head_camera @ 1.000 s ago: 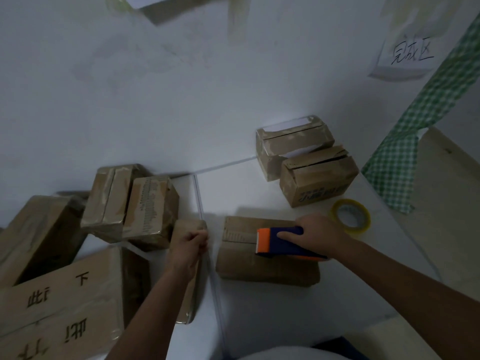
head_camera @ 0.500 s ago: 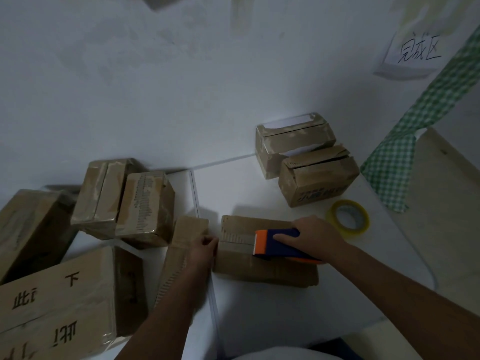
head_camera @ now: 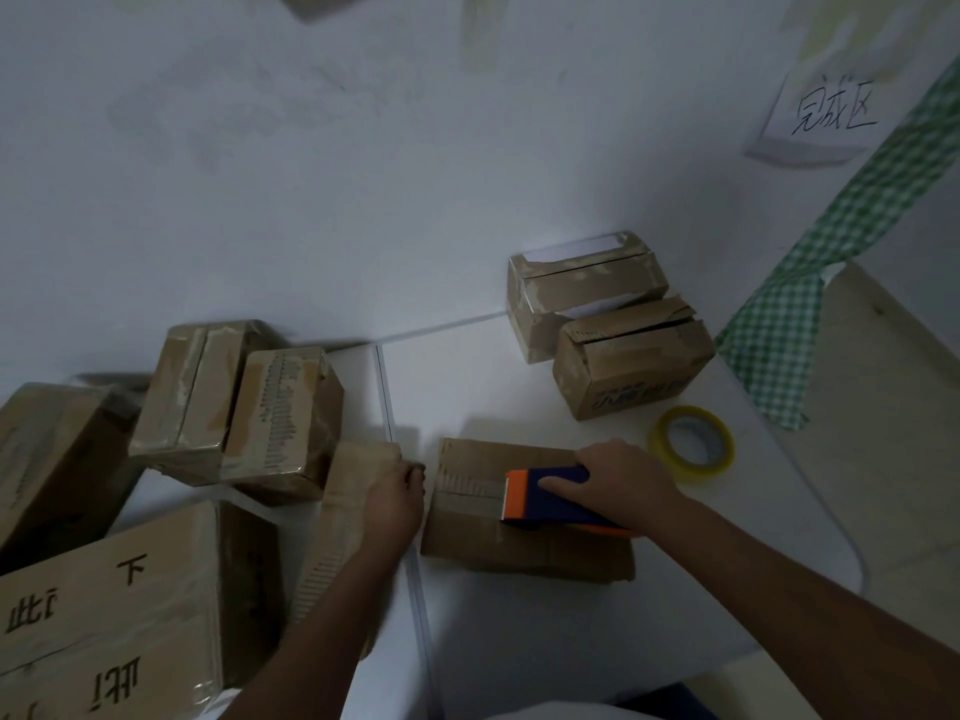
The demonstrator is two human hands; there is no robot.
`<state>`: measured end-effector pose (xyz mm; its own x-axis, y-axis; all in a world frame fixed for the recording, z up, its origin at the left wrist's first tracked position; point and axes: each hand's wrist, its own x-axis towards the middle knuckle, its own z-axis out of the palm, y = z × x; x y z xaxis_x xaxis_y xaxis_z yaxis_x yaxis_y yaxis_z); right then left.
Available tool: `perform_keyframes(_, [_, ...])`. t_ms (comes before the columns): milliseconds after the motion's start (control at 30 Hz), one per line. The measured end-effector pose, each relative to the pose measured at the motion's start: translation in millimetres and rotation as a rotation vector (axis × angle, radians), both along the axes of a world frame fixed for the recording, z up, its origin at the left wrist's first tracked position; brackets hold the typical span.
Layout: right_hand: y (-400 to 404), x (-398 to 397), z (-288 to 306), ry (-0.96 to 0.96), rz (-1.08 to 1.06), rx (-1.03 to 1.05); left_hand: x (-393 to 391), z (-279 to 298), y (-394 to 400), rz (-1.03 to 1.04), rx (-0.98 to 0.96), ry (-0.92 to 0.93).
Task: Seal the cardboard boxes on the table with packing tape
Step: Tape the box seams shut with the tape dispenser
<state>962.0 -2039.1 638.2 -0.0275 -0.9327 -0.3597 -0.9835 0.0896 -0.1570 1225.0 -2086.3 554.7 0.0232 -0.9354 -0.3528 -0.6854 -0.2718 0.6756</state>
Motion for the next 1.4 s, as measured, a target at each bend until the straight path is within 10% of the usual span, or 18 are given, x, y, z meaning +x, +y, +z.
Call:
perform_keyframes(433, [-7, 4, 5, 0.045, 0.035, 0.028, -38, 4, 17, -0.358, -0.091, -0.027])
perform_keyframes(733, [-8, -26, 4, -0.016, 0.157, 0.08, -41, -6, 19, -0.166, -0.014, 0.018])
perform_keyframes(900, [7, -106, 4, -0.029, 0.13, 0.136, -44, -4, 20, -0.303, -0.222, -0.164])
perform_keyframes(1400, [29, -107, -15, -0.056, 0.091, 0.084, -109, 0, 55, -0.473, -0.045, -0.659])
